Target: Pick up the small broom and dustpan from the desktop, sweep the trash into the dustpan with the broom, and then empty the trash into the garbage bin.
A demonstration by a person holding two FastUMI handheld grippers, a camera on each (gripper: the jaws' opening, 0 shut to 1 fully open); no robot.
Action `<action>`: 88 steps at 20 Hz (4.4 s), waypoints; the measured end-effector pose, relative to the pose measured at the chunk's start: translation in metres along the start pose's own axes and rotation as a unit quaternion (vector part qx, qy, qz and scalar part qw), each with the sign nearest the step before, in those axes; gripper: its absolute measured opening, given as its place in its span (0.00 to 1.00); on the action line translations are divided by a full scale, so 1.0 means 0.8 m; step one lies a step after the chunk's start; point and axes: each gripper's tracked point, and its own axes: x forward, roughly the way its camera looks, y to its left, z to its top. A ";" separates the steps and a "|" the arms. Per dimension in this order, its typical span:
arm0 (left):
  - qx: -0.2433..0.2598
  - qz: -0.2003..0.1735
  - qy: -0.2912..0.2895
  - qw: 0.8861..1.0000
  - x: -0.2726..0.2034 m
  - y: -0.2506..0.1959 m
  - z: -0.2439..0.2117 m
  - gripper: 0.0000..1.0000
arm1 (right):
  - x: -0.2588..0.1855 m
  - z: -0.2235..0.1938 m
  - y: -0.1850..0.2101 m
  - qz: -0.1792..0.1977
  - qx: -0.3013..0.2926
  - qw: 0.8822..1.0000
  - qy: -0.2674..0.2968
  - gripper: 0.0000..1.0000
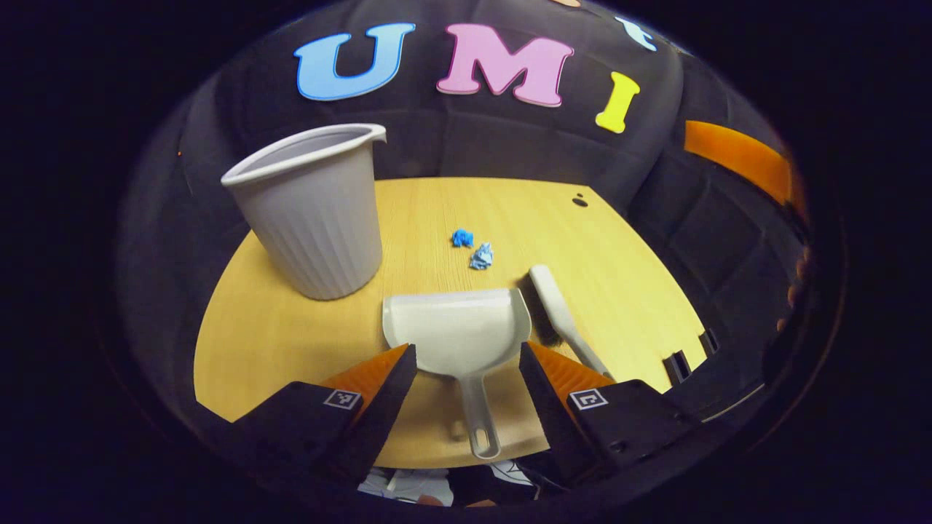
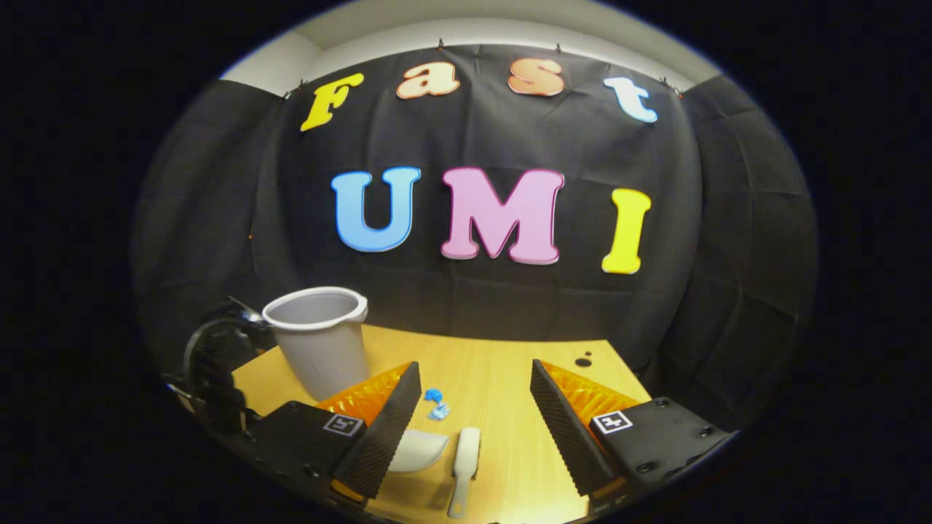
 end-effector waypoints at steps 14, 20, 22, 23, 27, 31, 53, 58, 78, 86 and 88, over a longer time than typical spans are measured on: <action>-0.057 0.009 0.240 0.969 0.127 -0.016 -0.056 0.61 | 0.001 -0.175 0.004 0.067 0.118 0.959 0.247 0.98; -0.084 0.013 0.246 0.965 0.128 -0.005 -0.051 0.31 | -0.010 -0.246 0.033 0.071 0.173 0.909 0.373 0.98; -0.086 0.000 0.242 0.966 0.126 -0.002 -0.052 0.29 | -0.007 -0.281 0.024 0.046 0.147 0.896 0.416 0.99; -0.082 -0.007 0.238 0.968 0.124 0.001 -0.054 0.29 | -0.004 -0.294 0.019 0.037 0.131 0.890 0.436 0.99; -0.064 -0.030 0.218 0.973 0.119 0.017 -0.065 0.29 | 0.013 -0.332 0.018 0.016 0.095 0.864 0.495 0.99; -0.037 -0.053 0.204 0.977 0.114 0.023 -0.070 0.29 | 0.030 -0.373 0.025 0.002 0.064 0.828 0.557 1.00; 0.100 -0.053 0.256 0.960 0.115 0.076 -0.056 0.29 | 0.263 -0.290 -0.087 0.059 -0.160 0.843 0.510 0.30; 0.129 -0.036 0.282 0.950 0.126 0.108 -0.028 0.29 | 0.374 -0.263 -0.073 0.099 -0.235 0.841 0.478 0.30; 0.220 -0.102 0.206 0.948 0.150 0.126 0.004 0.29 | 0.261 -0.322 0.039 0.381 -0.258 0.740 0.491 0.30; 0.173 -0.138 0.172 0.960 0.148 0.119 0.005 0.29 | 0.298 -0.281 -0.026 0.305 -0.187 0.811 0.462 0.30; 0.166 -0.157 0.170 0.959 0.146 0.120 0.007 0.29 | 0.314 -0.290 -0.051 0.279 -0.143 0.833 0.456 0.30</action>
